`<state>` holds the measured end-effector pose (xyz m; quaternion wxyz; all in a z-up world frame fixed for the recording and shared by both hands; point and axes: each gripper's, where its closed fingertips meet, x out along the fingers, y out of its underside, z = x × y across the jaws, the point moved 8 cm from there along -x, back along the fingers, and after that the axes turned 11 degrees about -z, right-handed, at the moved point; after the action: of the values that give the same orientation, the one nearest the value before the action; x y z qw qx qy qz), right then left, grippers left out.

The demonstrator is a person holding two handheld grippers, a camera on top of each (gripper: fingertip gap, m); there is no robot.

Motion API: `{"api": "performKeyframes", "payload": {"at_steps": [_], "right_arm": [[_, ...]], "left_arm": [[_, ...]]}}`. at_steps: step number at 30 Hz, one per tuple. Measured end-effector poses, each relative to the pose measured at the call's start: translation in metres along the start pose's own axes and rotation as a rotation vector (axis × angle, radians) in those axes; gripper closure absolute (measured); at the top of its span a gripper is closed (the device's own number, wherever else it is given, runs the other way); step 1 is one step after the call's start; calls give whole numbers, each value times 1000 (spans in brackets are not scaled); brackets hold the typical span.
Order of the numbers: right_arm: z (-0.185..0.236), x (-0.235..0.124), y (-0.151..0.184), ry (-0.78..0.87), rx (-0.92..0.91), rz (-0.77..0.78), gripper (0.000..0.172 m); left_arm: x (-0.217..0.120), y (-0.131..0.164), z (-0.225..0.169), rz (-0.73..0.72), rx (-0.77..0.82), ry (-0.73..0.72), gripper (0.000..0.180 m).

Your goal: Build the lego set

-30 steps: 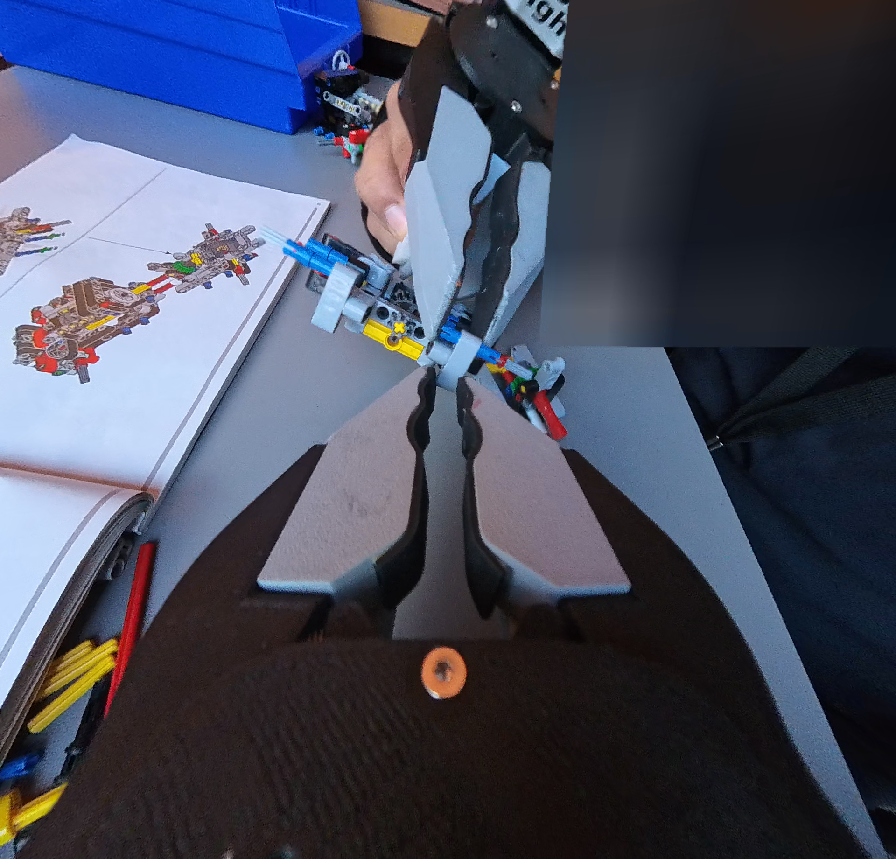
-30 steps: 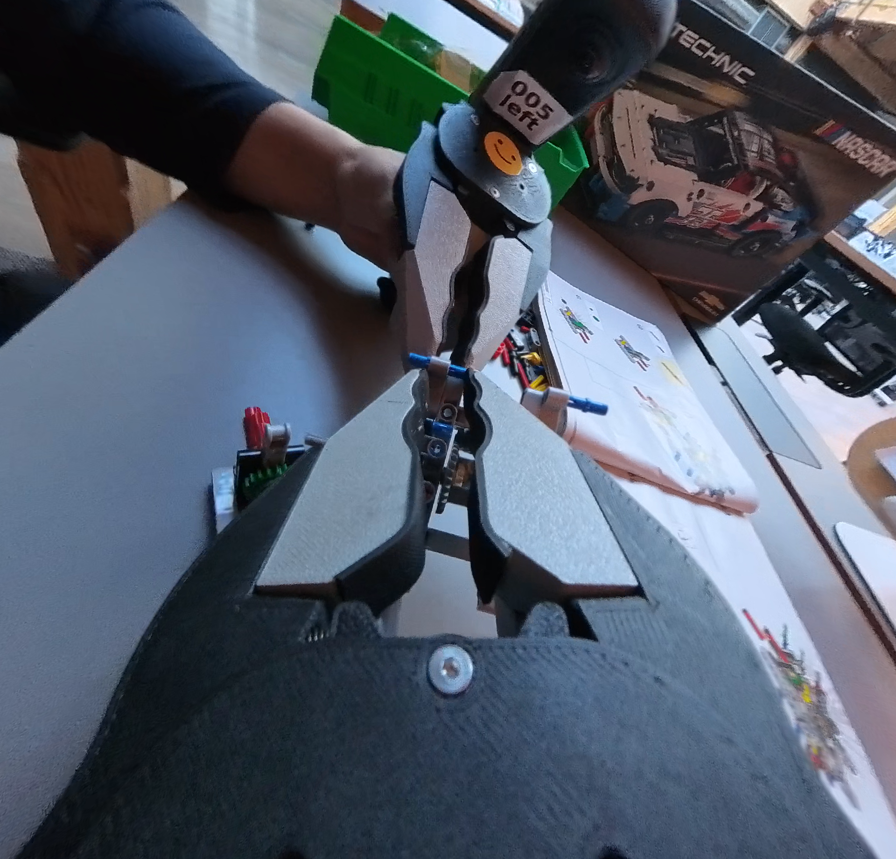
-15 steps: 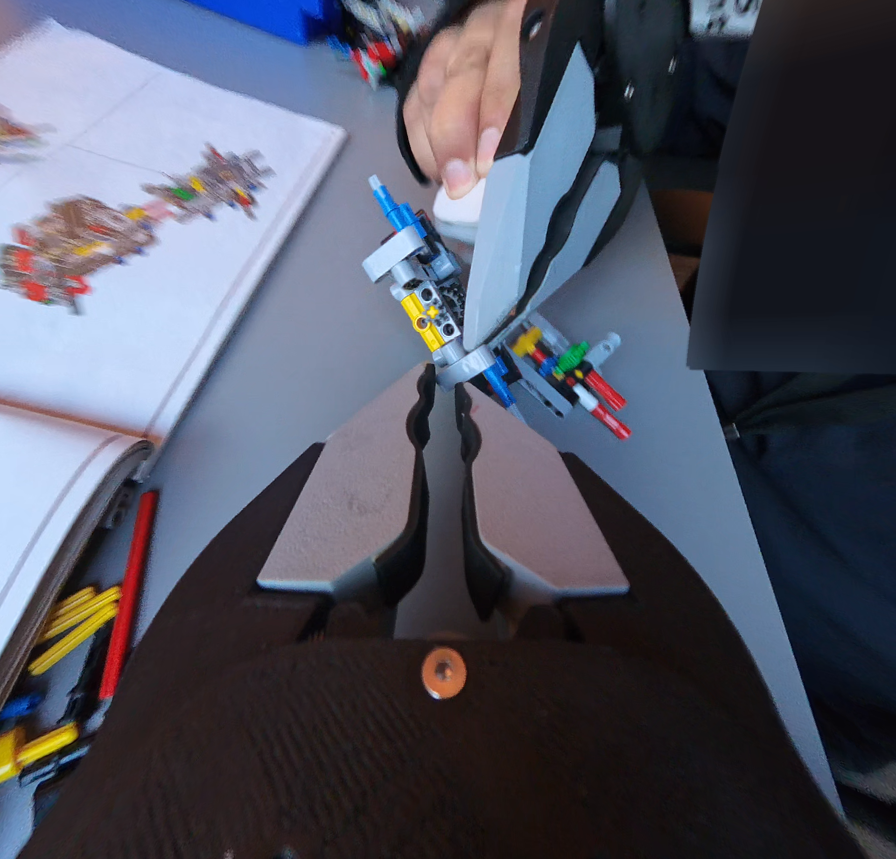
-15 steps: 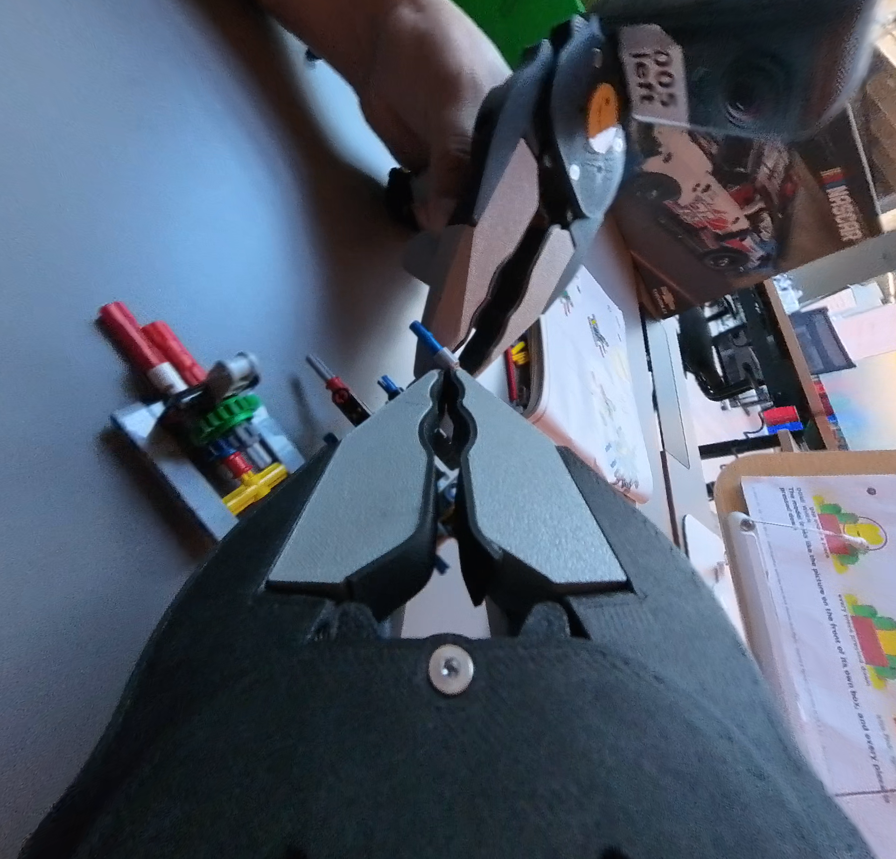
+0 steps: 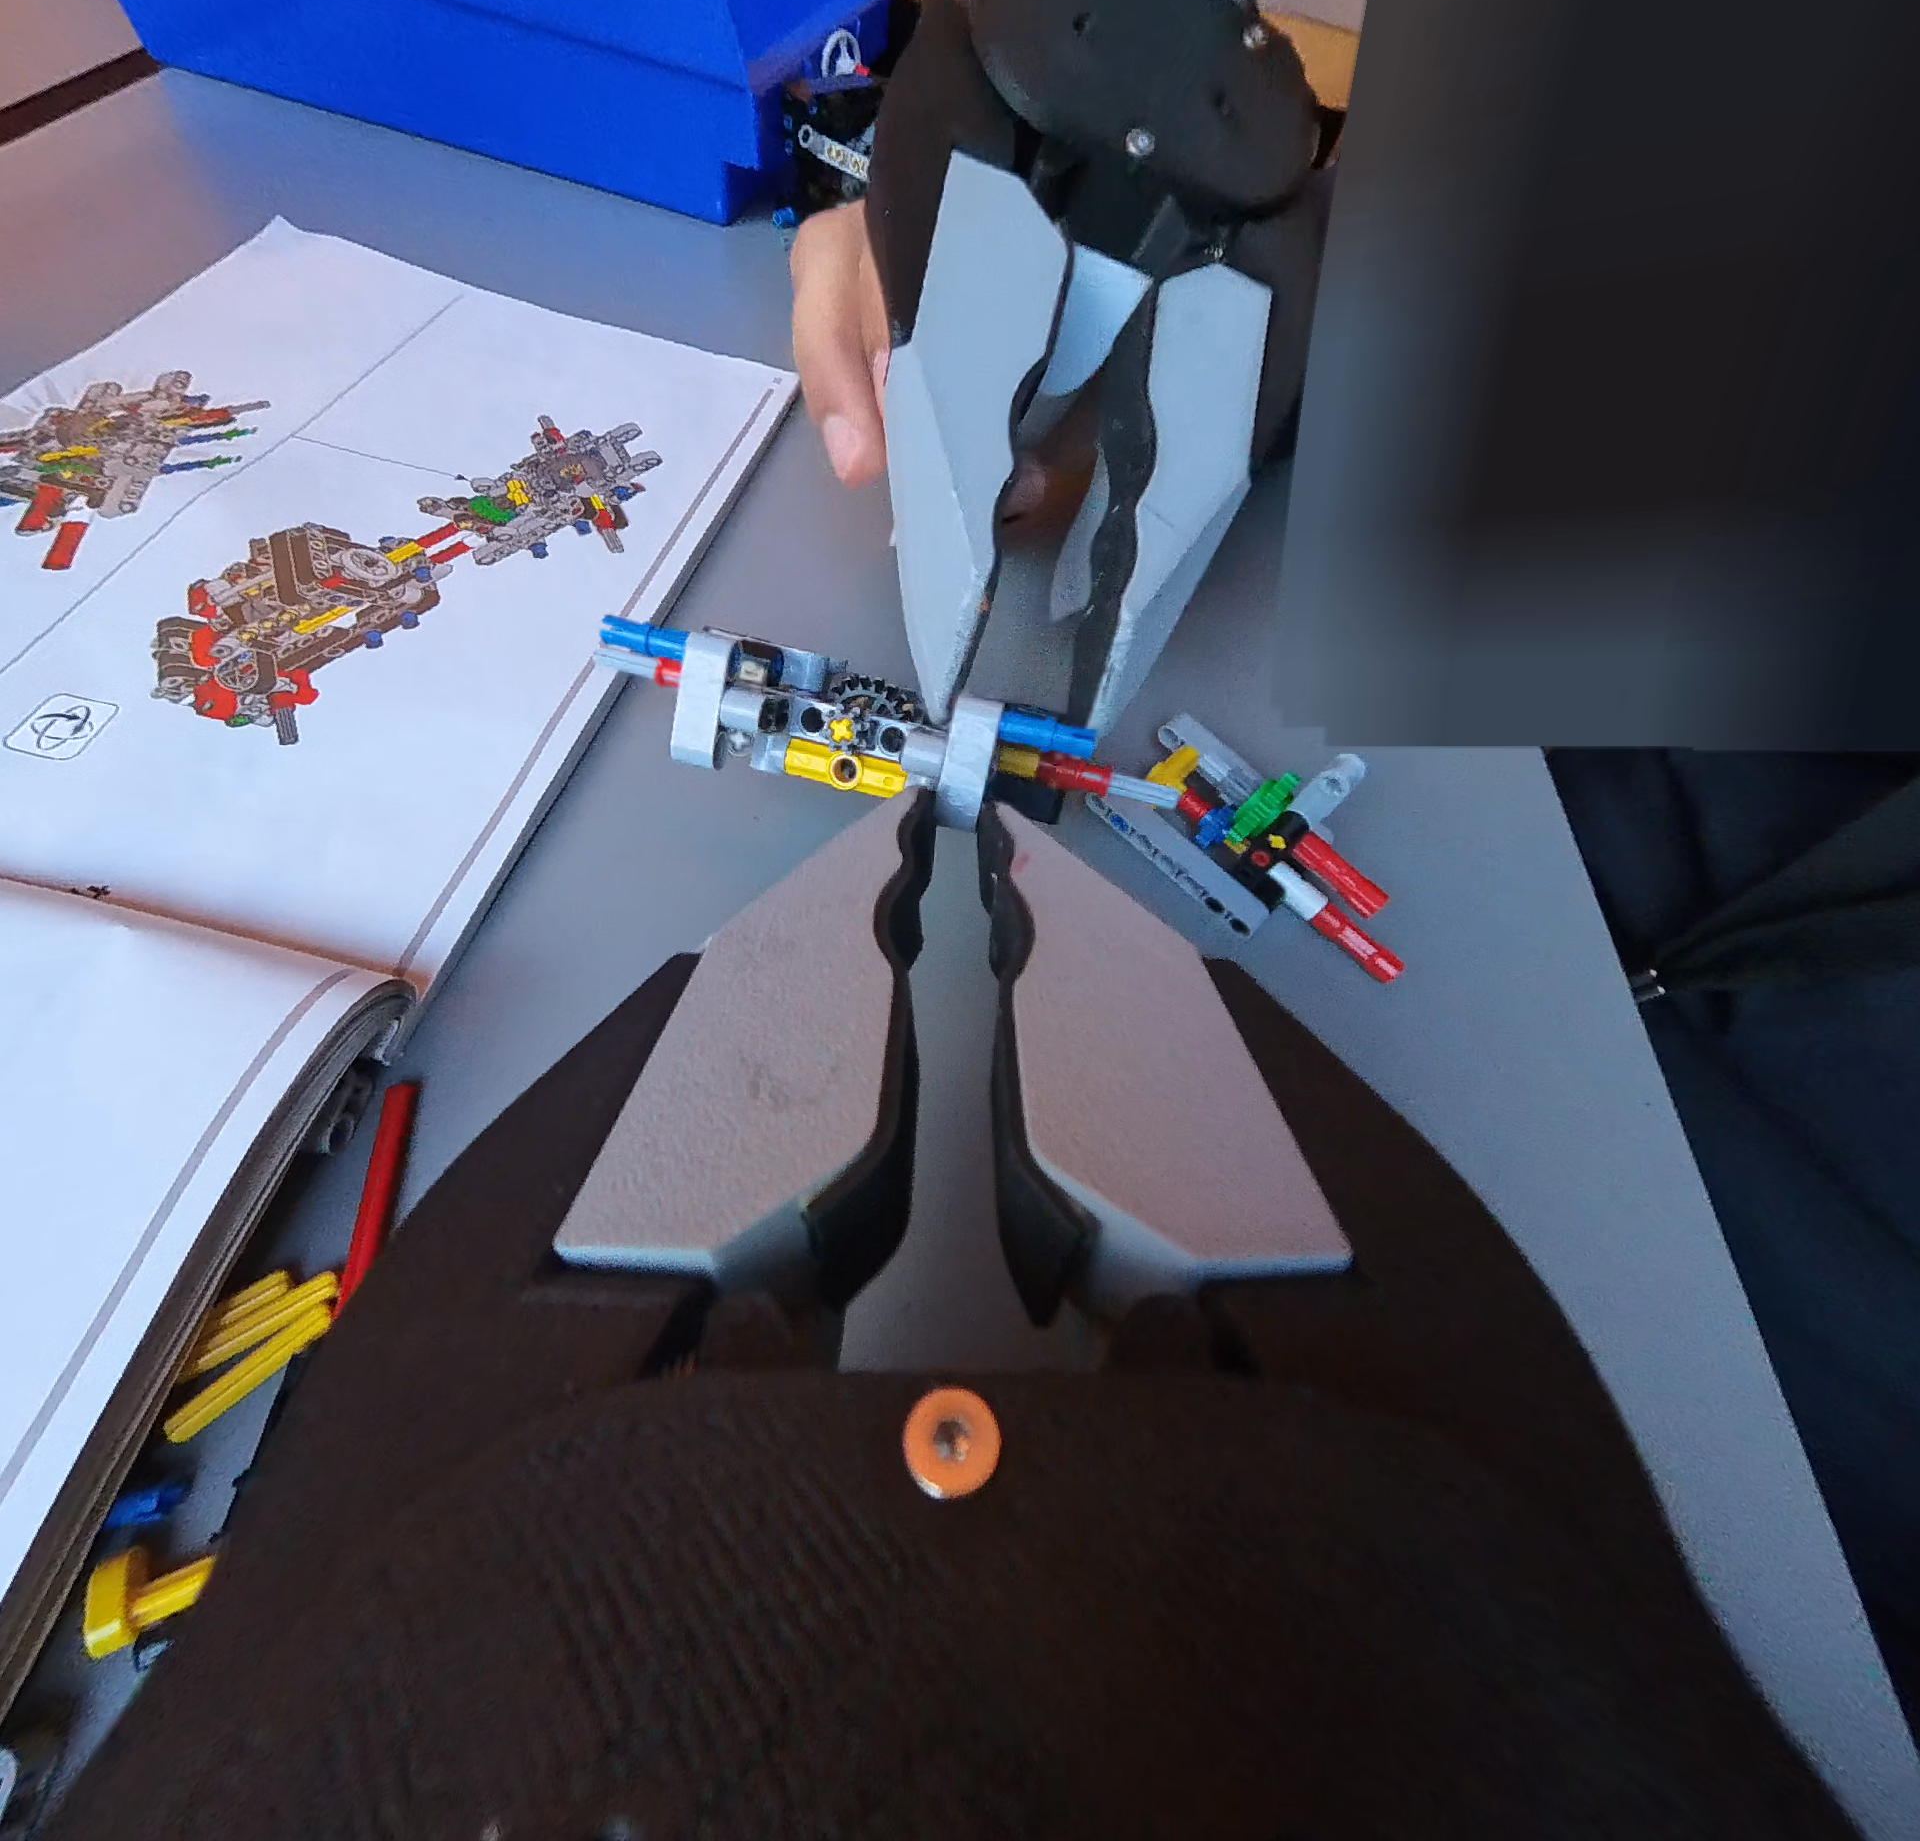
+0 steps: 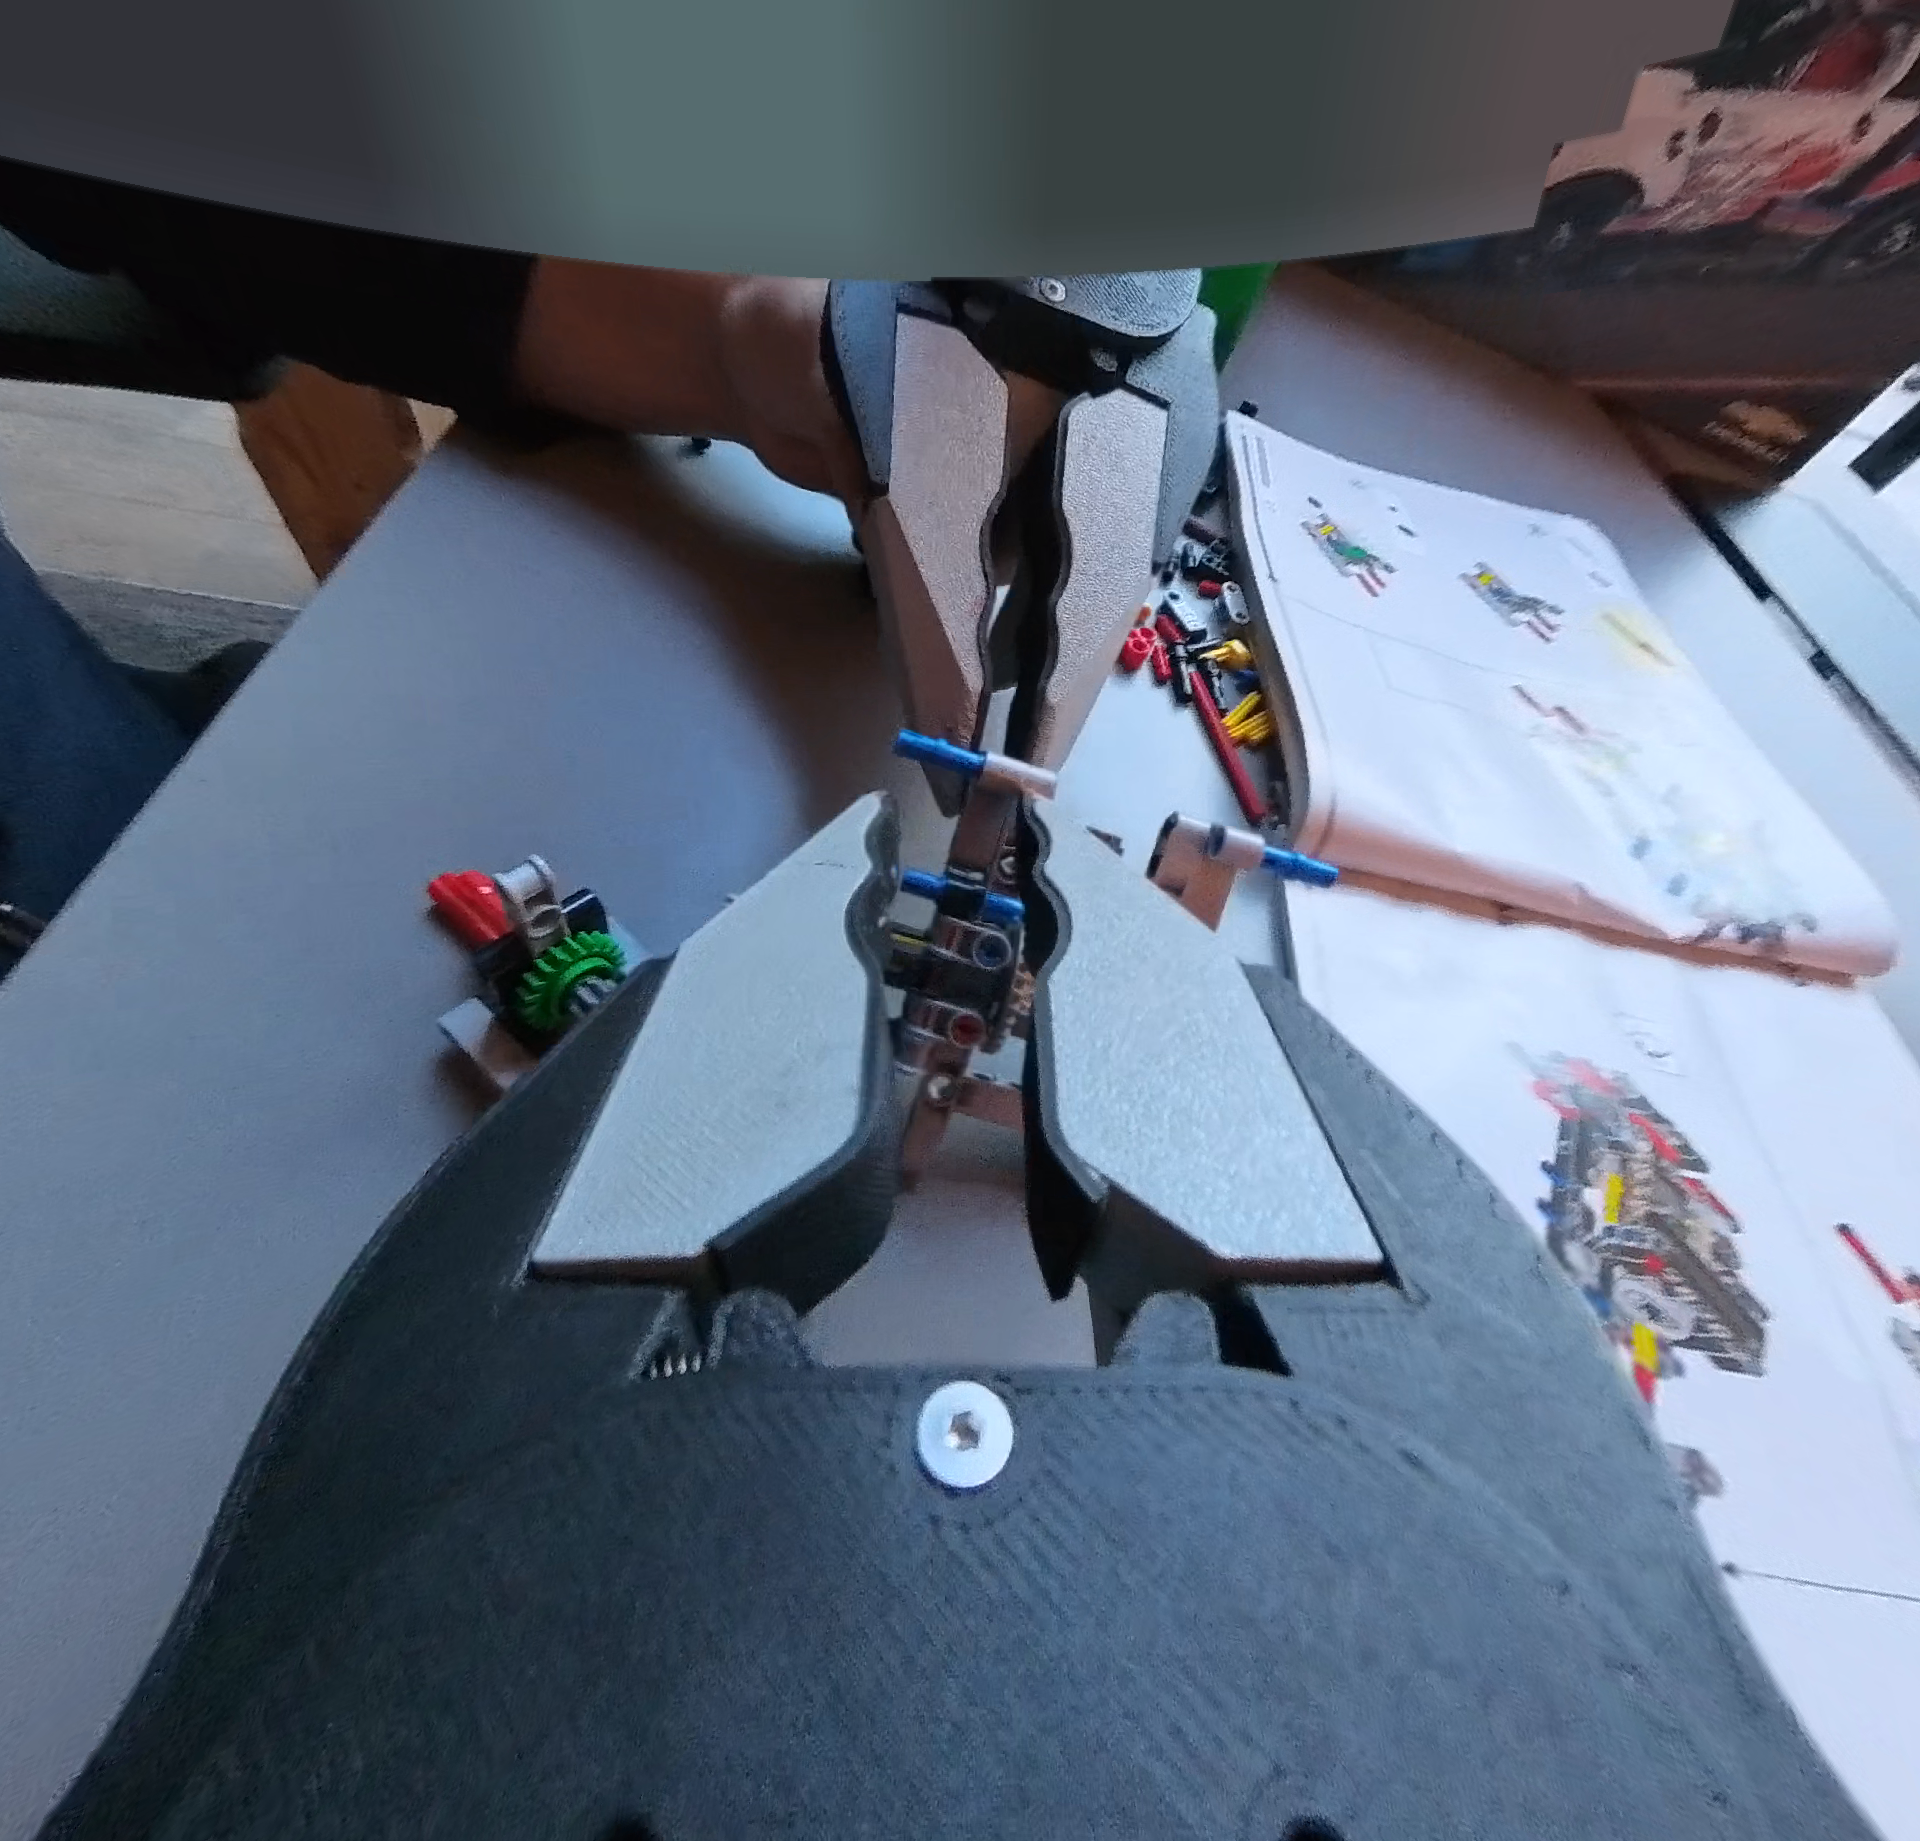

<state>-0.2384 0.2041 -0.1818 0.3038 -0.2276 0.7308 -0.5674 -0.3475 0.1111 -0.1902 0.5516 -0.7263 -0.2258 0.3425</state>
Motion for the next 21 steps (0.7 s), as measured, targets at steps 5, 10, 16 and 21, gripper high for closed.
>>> {"api": "performKeyframes", "payload": {"at_steps": [5,10,16,21], "right_arm": [[-2,-3,-1,-11,117,32,158],[-14,-18,-5,111,135,-10,145],[-8,-12,6,27,226,89,151],[-8,-8,12,16,254,110,153]], "left_arm": [[3,1,-3,24,46,-10,177],[2,2,-1,25,21,-19,177],[3,2,-1,31,30,-29,176],[6,4,0,64,36,-51,175]]}}
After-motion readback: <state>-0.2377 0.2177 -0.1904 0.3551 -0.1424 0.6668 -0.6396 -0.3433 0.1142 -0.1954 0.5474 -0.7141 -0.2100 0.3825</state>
